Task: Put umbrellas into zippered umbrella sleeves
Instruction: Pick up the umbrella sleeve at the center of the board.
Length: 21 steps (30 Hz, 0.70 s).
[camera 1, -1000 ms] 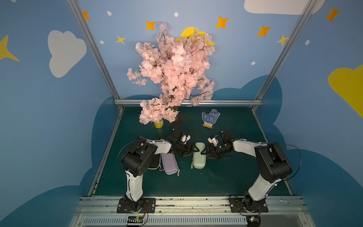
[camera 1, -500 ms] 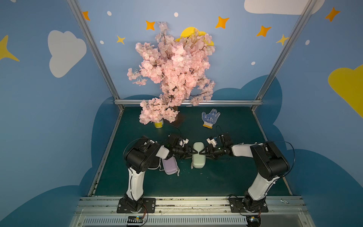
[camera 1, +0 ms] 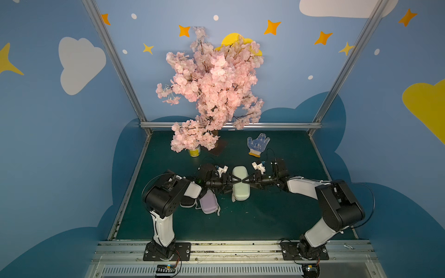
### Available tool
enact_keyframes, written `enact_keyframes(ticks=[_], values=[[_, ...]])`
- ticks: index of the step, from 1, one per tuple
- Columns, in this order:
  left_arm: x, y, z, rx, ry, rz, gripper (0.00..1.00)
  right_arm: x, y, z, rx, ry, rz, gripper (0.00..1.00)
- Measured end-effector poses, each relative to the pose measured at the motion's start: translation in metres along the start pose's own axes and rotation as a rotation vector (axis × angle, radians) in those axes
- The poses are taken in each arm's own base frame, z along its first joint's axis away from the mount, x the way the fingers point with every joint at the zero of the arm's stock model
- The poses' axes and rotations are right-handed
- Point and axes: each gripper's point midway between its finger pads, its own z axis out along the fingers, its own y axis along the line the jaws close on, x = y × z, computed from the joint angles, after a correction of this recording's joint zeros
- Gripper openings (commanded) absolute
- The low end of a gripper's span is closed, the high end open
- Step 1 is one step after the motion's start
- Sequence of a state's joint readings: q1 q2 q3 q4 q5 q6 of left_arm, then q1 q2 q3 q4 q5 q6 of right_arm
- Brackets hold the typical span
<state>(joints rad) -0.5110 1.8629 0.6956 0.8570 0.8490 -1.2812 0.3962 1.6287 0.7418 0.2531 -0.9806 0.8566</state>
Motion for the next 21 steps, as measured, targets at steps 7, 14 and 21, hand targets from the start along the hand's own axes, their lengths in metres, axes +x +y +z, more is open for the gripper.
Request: enact_keyframes(ticks=[7,14,21], values=[[0.002,-0.021,0.002,0.046,-0.025,0.034,0.48,-0.015,0.009,0.001,0.013,-0.094,0.094,0.37],[0.002,-0.03,-0.008,0.065,0.002,0.033,0.27,-0.015,0.022,-0.007,0.033,-0.128,0.063,0.59],[0.007,-0.058,-0.038,0.017,0.108,0.087,0.27,-0.03,0.059,-0.062,0.177,-0.199,-0.353,0.53]])
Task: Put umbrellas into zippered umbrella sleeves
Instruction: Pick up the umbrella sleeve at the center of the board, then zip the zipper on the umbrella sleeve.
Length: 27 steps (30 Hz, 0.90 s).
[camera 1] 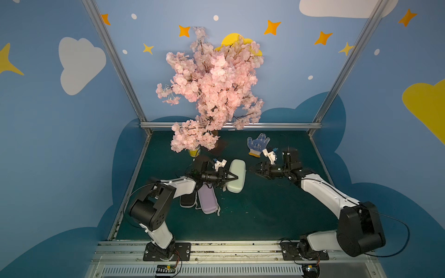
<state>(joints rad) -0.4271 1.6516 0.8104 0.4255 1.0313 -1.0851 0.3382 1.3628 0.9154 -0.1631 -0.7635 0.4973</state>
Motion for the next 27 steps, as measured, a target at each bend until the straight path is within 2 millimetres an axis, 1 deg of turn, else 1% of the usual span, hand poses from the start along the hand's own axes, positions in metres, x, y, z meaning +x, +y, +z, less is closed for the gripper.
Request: enact_keyframes(ticks=[2,5,7,9,13,17,23,27], values=[[0.005,-0.017,-0.012,0.02,0.03,0.051,0.26,0.003,0.002,-0.006,0.034,-0.001,-0.138,0.5],[0.012,-0.031,-0.026,0.052,0.06,0.09,0.24,0.019,-0.004,-0.002,0.084,0.046,-0.271,0.49],[0.015,-0.032,-0.031,0.06,0.074,0.091,0.24,0.031,-0.006,0.005,0.11,0.091,-0.349,0.49],[0.017,-0.03,-0.033,0.06,0.084,0.081,0.23,0.041,-0.003,0.014,0.118,0.128,-0.435,0.5],[0.021,-0.028,-0.033,0.061,0.102,0.067,0.22,0.055,0.005,0.027,0.113,0.171,-0.569,0.51],[0.023,-0.028,-0.033,0.064,0.11,0.068,0.21,0.053,0.007,0.033,0.122,0.161,-0.647,0.52],[0.026,-0.031,-0.035,0.07,0.115,0.08,0.2,0.045,0.011,0.036,0.116,0.13,-0.745,0.52],[0.026,-0.031,-0.035,0.069,0.116,0.08,0.2,0.043,0.013,0.038,0.104,0.128,-0.79,0.51]])
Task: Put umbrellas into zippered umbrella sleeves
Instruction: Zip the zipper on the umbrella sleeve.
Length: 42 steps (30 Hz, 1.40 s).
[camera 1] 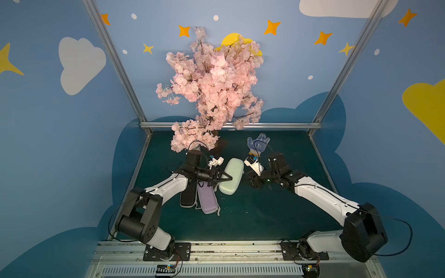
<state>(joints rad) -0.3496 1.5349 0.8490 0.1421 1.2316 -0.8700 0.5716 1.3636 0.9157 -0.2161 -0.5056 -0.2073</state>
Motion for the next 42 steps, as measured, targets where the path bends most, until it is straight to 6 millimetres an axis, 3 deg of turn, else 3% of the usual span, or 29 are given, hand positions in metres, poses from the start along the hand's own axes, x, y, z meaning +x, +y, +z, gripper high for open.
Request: enact_keyframes(ticks=[21,24,27,34,42], values=[[0.0,0.0,0.0,0.0,-0.001,0.006,0.18,-0.022,0.005,0.007,-0.067,-0.049,-0.132,0.41],[-0.001,0.0,0.0,-0.002,-0.006,0.01,0.18,-0.023,0.005,0.007,-0.07,-0.051,-0.139,0.34],[-0.002,0.0,0.0,-0.005,-0.011,0.012,0.17,-0.024,0.004,0.008,-0.067,-0.054,-0.154,0.2],[-0.014,0.001,-0.005,-0.007,-0.051,0.028,0.15,-0.034,-0.004,0.009,-0.03,-0.083,-0.198,0.04],[-0.039,0.01,-0.008,-0.009,-0.103,0.013,0.14,-0.041,-0.024,0.02,0.041,-0.064,-0.213,0.0]])
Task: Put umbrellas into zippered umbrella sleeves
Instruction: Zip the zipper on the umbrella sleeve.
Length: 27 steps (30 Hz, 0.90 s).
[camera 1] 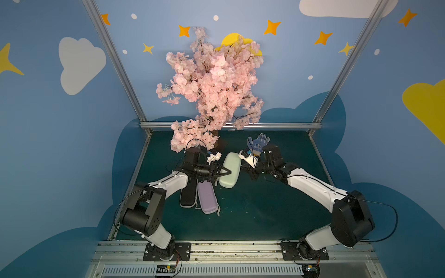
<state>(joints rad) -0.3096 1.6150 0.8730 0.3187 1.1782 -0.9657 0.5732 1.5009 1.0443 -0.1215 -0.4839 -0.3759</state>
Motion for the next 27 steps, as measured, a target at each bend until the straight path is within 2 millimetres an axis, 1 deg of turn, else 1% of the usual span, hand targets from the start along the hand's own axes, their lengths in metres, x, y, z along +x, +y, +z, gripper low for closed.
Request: enact_keyframes(ticks=[6,13,18,22,27], values=[[-0.013,-0.001,0.0,0.0,-0.041,0.005,0.12,-0.001,-0.001,0.001,0.009,0.0,-0.022,0.0],[-0.028,0.003,-0.003,-0.014,-0.121,-0.012,0.1,0.004,0.01,0.006,0.009,0.028,-0.049,0.0],[-0.032,0.016,-0.006,-0.019,-0.185,-0.052,0.09,0.012,0.017,0.009,0.009,0.052,-0.053,0.0],[-0.034,0.026,-0.007,-0.021,-0.252,-0.087,0.07,0.02,0.028,0.01,-0.003,0.07,-0.054,0.0],[-0.044,0.036,-0.015,-0.022,-0.382,-0.118,0.04,0.024,0.041,0.015,-0.019,0.085,-0.06,0.0]])
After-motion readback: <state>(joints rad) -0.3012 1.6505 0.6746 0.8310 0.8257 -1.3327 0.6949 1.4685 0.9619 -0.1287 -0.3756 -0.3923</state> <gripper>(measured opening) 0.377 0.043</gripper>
